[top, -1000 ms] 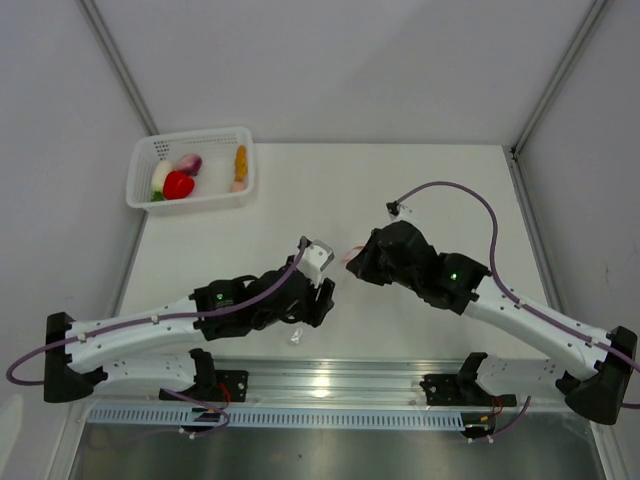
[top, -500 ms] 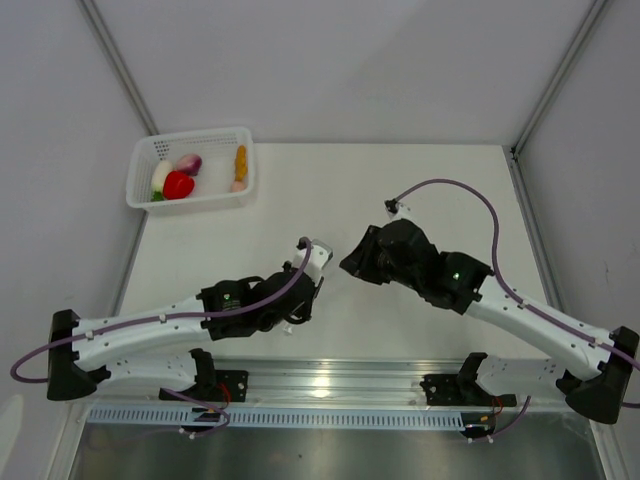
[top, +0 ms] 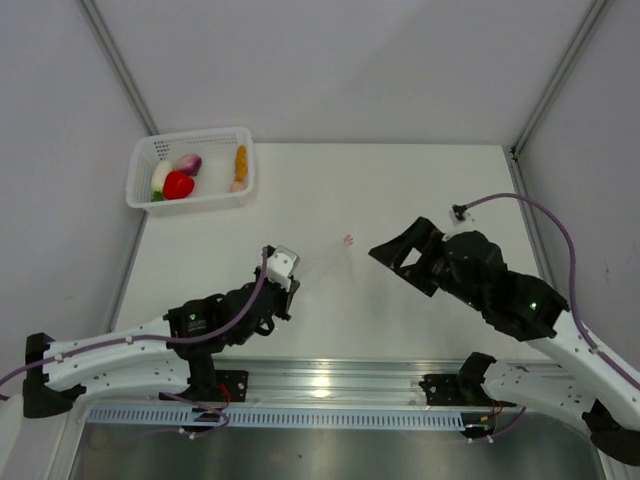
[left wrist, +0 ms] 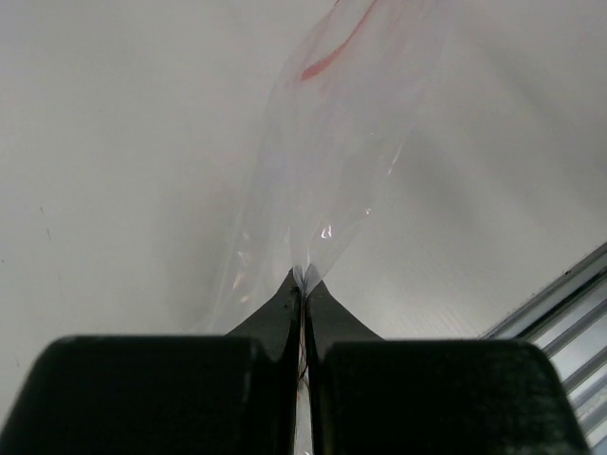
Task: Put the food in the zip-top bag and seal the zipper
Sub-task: Pick up the zipper food storage bag at the center of the board.
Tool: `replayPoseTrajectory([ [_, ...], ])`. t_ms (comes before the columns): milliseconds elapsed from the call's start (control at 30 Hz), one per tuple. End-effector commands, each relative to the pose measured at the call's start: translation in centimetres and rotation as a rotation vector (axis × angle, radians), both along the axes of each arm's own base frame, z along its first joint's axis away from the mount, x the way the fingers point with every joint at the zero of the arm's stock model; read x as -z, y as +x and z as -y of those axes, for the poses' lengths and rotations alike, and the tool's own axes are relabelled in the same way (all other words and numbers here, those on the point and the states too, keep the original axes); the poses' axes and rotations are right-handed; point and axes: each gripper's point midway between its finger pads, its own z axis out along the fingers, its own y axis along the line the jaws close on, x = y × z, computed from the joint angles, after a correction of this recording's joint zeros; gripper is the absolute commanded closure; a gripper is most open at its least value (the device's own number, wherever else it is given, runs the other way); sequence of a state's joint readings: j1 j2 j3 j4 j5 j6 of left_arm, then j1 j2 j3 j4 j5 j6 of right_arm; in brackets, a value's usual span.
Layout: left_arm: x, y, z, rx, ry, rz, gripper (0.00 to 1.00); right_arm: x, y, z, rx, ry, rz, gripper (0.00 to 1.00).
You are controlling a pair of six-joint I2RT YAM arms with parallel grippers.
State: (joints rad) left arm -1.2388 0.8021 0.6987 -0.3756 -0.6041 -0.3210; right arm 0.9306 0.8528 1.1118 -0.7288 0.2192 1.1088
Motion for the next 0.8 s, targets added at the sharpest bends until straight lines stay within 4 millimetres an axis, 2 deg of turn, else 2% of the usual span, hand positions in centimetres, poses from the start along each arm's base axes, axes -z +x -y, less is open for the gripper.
replayPoseTrajectory([
  [0,-3.0,0.6,-0.3,-0.008,-0.102,0.104,0.99,2.1,0.9,2.2,0.096,0.021,-0.102,0.03],
  [67,-3.8,0.4,-0.8,0.003,-0.14,0.129,0.99,2.8,2.4,2.9,0.118,0.056,-0.127,0.05],
  [100,-4.0,0.2,-0.9,0.014,-0.152,0.132,0.99,2.5,3.0,2.5,0.101,0.104,-0.124,0.08],
  [133,-4.3,0.0,-1.2,0.019,-0.17,0.141,0.99,3.9,3.2,2.4,0.063,0.145,-0.182,0.1],
  [167,-4.4,-0.2,-1.2,0.032,-0.174,0.14,0.99,3.5,4.3,1.8,0.041,0.202,-0.161,0.14],
  [200,-4.3,-0.3,-1.2,0.039,-0.175,0.14,0.99,4.7,4.0,1.3,-0.005,0.229,-0.208,0.16],
  [267,-4.3,-0.5,-1.5,0.047,-0.179,0.137,0.99,5.3,5.9,1.6,0.016,0.257,-0.217,0.2],
  [333,-4.2,-0.7,-1.6,0.057,-0.184,0.134,0.99,5.4,6.7,1.5,0.003,0.266,-0.229,0.22],
  [367,-4.2,-0.9,-1.6,0.061,-0.192,0.132,0.99,5.8,7.7,1.6,0.013,0.267,-0.241,0.23],
  [467,-4.2,-1.3,-1.6,0.089,-0.206,0.133,0.99,5.2,9.0,1.3,0.006,0.291,-0.25,0.26],
  [533,-4.2,-1.6,-1.4,0.116,-0.21,0.137,0.99,5.6,9.8,0.9,0.012,0.302,-0.293,0.3],
  [567,-4.2,-1.7,-1.4,0.125,-0.213,0.138,0.99,5.0,10.1,0.5,0.0,0.317,-0.292,0.32],
  [767,-4.3,-2.0,-1.3,0.142,-0.228,0.139,0.99,4.6,11.3,-1.2,-0.043,0.354,-0.358,0.33],
])
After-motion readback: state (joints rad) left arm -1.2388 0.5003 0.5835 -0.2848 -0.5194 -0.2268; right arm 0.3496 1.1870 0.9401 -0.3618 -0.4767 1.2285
